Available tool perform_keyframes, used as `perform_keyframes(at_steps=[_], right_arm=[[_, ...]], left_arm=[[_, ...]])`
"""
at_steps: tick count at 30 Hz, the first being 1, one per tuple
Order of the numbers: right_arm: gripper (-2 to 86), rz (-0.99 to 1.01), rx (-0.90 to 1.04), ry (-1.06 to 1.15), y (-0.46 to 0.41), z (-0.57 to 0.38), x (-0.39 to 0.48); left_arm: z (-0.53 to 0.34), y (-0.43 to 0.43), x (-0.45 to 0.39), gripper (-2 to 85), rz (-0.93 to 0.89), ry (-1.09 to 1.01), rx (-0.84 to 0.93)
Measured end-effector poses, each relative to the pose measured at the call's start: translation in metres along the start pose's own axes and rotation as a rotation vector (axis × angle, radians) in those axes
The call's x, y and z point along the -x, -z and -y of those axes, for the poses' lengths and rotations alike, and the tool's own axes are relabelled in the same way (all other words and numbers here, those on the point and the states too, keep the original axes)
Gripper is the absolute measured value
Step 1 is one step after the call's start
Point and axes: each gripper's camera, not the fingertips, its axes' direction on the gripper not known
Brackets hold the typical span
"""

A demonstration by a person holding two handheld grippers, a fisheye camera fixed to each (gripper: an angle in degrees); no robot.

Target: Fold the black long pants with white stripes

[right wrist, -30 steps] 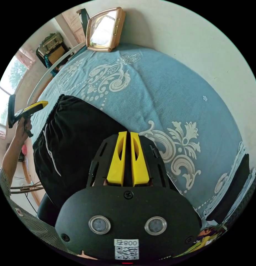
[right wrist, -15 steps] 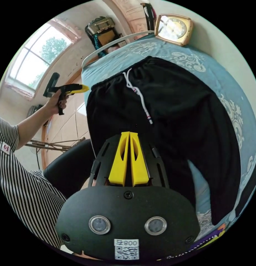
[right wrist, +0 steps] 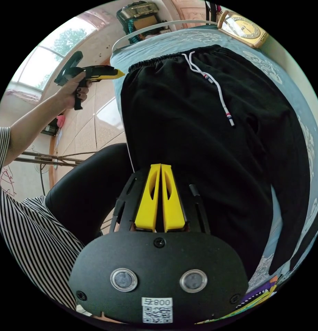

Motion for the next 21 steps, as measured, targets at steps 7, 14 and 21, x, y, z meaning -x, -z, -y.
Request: perform_keyframes(at_steps=[7, 14, 21], right_arm=[[0.2, -0.041, -0.033, 0.025, 0.005, -0.011, 0.002], [0.1, -0.142, -0.103, 0.057, 0.01, -0.032, 0.006], [0.1, 0.003, -0.113, -0.018, 0.025, -0.05, -0.028]], left_arm=[[0.018, -0.011, -0.079, 0.2, 0.111, -0.288, -0.006], [0.041, -0.058, -0.122, 0.3, 0.267, -0.357, 0.191], [0.067, -0.065, -0.158, 0.4, 0.272, -0.396, 0.237]])
